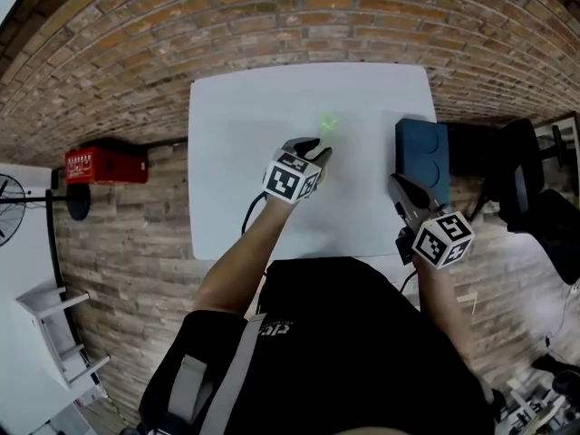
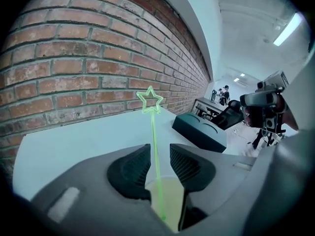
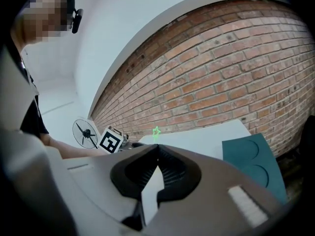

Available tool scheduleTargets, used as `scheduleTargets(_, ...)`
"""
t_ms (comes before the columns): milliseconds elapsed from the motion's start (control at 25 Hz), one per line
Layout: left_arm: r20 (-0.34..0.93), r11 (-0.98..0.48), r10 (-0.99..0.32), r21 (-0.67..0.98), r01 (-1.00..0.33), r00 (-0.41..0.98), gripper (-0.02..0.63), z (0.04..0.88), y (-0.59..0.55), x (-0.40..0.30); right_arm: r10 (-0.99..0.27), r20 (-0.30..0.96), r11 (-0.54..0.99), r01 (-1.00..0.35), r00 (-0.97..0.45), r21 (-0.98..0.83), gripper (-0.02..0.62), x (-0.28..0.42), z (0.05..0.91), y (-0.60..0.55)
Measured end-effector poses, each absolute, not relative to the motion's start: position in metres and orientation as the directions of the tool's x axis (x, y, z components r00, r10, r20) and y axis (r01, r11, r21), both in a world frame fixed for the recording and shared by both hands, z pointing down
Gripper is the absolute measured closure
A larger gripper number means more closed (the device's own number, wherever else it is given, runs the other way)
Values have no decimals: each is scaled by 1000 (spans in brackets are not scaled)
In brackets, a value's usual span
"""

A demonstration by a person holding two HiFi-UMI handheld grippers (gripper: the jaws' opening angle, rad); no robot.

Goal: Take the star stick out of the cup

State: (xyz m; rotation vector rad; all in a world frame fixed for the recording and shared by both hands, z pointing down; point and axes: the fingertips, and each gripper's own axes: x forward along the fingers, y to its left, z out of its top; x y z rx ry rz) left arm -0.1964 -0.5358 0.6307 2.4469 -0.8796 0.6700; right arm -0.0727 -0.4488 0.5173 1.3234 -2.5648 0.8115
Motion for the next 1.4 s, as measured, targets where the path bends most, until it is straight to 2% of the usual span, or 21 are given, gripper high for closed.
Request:
scheduleTargets(160, 578, -695, -467, 229, -682, 669, 538, 629, -537, -196, -732, 354, 445, -802, -582, -398, 595, -60, 514, -446)
scheduleTargets(240, 576, -701, -467, 222, -678, 671, 592, 625, -537, -196, -738, 346, 445, -804, -579, -395, 595, -57, 509, -446)
scheduleTargets(440, 529, -700, -508, 208, -684, 680, 595, 596, -543, -195, -745, 309, 461, -790, -592, -404, 595, -57, 494, -449)
scheduleTargets(880, 348, -672, -648, 156, -724, 677, 595, 474, -565, -218, -692, 231, 587, -720, -684, -372, 595, -92, 463, -468)
scheduleTargets(1120, 269, -625, -724, 133, -769, 635, 595, 417, -562, -253, -677, 159, 650, -686, -718, -328, 595, -103, 433, -486)
scheduleTargets(1400, 190, -526, -823, 103, -844, 535, 595, 379, -536, -308, -656, 146, 685, -666, -740, -297, 597, -111, 424, -500)
